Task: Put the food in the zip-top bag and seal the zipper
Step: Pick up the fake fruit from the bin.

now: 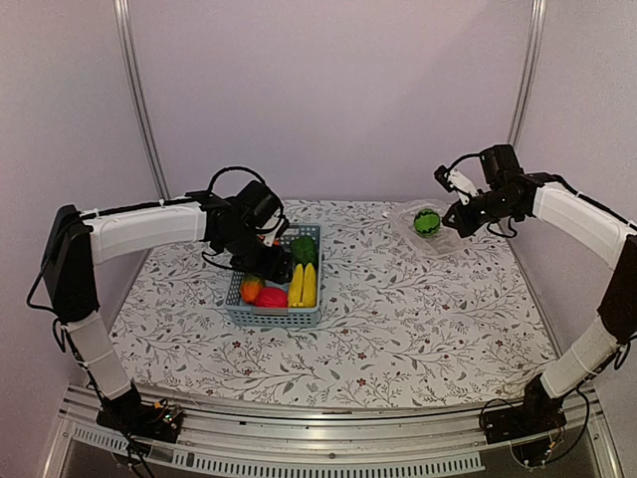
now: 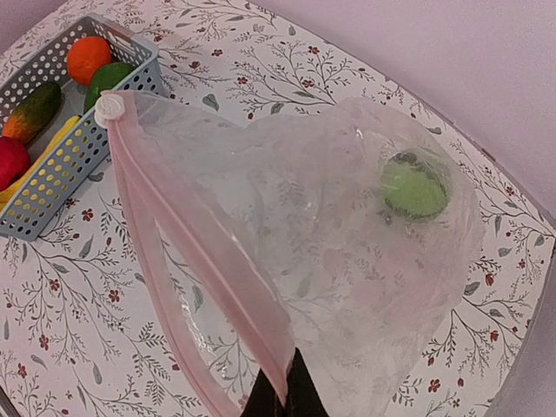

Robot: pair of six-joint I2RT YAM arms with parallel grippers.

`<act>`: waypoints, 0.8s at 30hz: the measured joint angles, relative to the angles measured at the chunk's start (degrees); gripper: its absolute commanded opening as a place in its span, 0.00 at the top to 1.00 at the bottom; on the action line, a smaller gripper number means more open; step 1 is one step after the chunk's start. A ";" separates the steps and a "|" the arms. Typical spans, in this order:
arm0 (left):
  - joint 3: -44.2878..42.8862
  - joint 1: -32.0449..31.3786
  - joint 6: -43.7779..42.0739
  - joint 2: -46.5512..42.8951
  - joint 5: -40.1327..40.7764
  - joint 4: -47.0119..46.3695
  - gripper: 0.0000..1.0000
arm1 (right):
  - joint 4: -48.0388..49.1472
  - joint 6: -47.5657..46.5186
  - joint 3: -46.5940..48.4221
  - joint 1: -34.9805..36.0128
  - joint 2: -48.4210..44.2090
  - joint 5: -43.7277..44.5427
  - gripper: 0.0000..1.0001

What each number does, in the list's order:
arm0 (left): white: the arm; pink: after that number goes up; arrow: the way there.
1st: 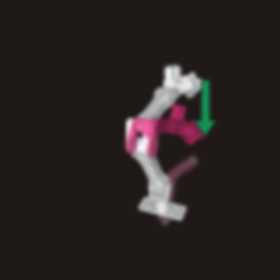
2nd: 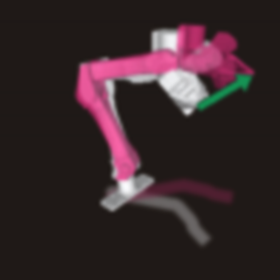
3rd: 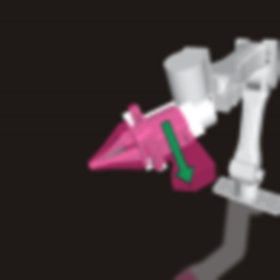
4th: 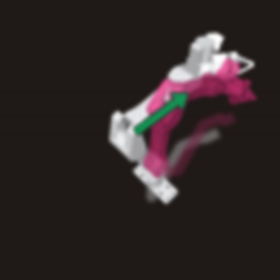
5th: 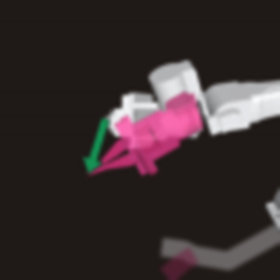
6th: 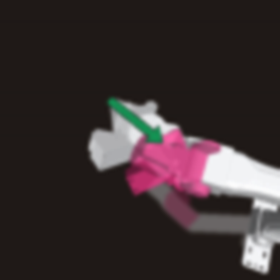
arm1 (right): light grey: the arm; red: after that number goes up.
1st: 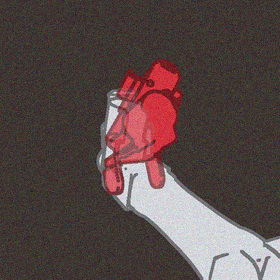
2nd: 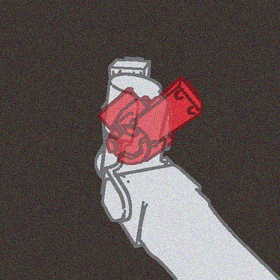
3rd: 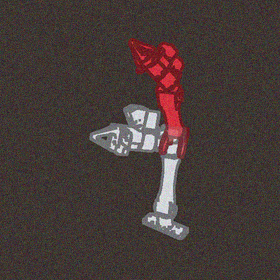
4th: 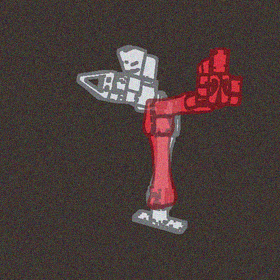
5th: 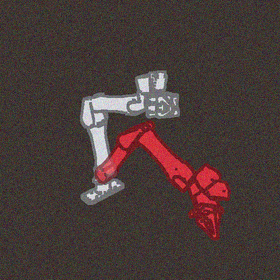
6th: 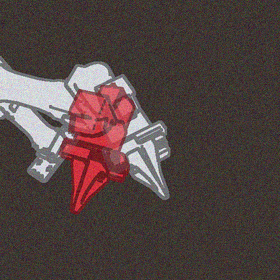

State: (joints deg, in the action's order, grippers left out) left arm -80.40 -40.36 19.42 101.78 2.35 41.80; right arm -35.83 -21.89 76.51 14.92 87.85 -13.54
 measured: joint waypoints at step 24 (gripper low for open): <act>2.80 0.15 4.17 5.20 -5.11 3.93 0.35 | -1.20 1.11 -0.31 0.20 -1.11 -1.70 1.00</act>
State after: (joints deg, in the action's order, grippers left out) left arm -77.60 -40.21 23.59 106.98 -2.76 45.74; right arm -37.04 -20.78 76.20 15.11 86.74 -15.25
